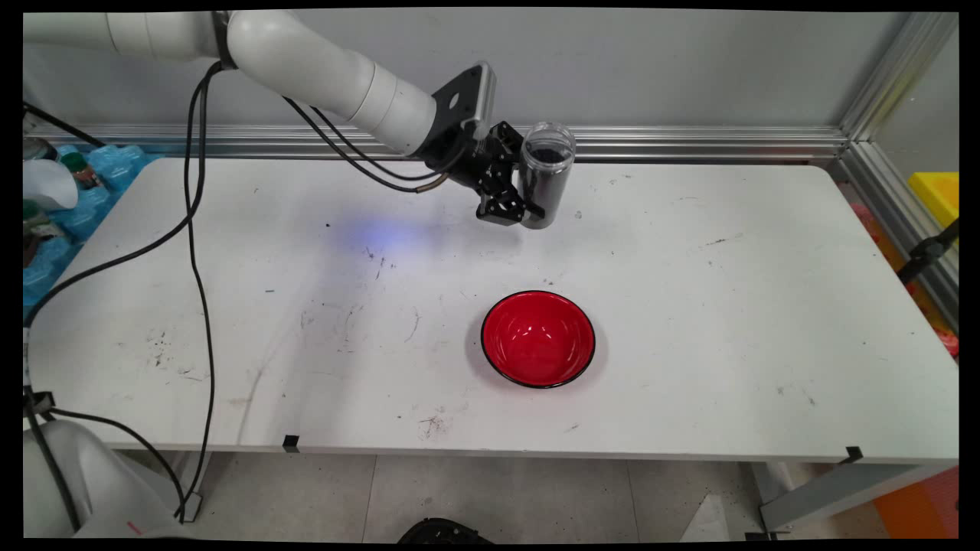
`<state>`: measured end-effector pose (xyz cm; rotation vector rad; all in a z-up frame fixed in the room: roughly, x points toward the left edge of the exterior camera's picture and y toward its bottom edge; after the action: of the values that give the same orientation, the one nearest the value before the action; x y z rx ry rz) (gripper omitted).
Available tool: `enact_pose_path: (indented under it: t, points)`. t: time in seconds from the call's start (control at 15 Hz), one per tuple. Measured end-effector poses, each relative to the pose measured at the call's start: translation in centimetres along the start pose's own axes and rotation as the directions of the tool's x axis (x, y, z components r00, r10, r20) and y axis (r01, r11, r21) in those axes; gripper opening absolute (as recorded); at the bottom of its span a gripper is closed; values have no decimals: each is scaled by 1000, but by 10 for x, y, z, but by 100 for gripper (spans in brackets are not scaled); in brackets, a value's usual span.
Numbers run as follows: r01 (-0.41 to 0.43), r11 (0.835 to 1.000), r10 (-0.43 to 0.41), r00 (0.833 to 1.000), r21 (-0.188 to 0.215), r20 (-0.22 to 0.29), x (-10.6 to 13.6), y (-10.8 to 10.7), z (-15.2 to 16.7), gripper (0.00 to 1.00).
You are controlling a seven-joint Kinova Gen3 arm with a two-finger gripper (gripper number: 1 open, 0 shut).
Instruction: Pour the black seasoning powder in the red bowl
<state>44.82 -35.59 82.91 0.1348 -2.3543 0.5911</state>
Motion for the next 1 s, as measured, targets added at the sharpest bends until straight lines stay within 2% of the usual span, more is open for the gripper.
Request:
enact_pose_path:
  t: [0.2, 0.47, 0.73, 1.0]
  points:
    - [-109, 994, 109, 994, 2, 0, 3, 7, 1, 0]
    - [-235, 972, 235, 972, 13, -2, 6, 17, 6, 0]
    - [-341, 940, 341, 940, 27, -4, 8, 26, 13, 0]
    - [-444, 895, 444, 896, 47, 0, 8, 33, 21, 0]
